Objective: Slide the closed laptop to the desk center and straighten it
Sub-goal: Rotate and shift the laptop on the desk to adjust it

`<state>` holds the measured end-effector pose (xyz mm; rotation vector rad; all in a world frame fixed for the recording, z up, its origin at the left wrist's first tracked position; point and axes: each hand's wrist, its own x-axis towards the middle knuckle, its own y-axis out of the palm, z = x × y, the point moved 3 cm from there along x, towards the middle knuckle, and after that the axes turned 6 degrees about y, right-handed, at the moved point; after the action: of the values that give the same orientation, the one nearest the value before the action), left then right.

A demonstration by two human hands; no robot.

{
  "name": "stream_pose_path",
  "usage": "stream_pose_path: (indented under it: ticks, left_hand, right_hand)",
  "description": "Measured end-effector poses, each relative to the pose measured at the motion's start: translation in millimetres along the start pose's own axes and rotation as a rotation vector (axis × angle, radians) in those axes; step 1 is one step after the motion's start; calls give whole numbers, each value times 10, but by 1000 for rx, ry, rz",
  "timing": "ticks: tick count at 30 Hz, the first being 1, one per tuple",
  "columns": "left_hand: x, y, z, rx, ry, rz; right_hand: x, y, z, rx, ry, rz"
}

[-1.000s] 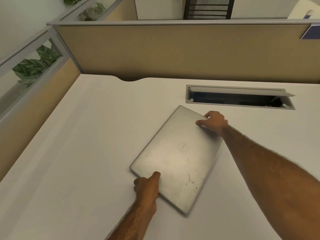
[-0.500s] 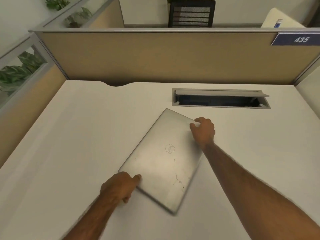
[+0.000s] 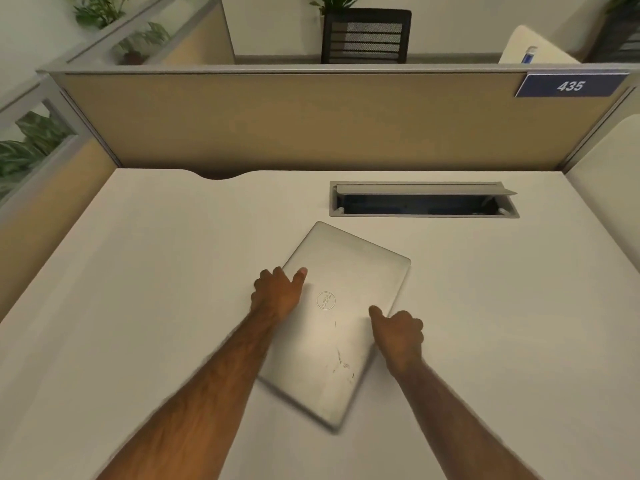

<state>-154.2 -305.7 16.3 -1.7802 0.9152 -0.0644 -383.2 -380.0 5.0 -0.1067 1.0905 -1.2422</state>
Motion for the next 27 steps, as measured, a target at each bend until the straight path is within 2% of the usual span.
stream_pose_path:
  ticks: [8,15,27]
  left_hand:
    - [211,47,83,-24,-14,-43]
    - [257,74,195,-273,-22,-103]
    - [147,43,250,-384,-19,-136]
  right_hand:
    - [-130,188,93,115,94,34]
    - [-95,198,86,190,156,-16]
    - [-38,192,61,262,80,-5]
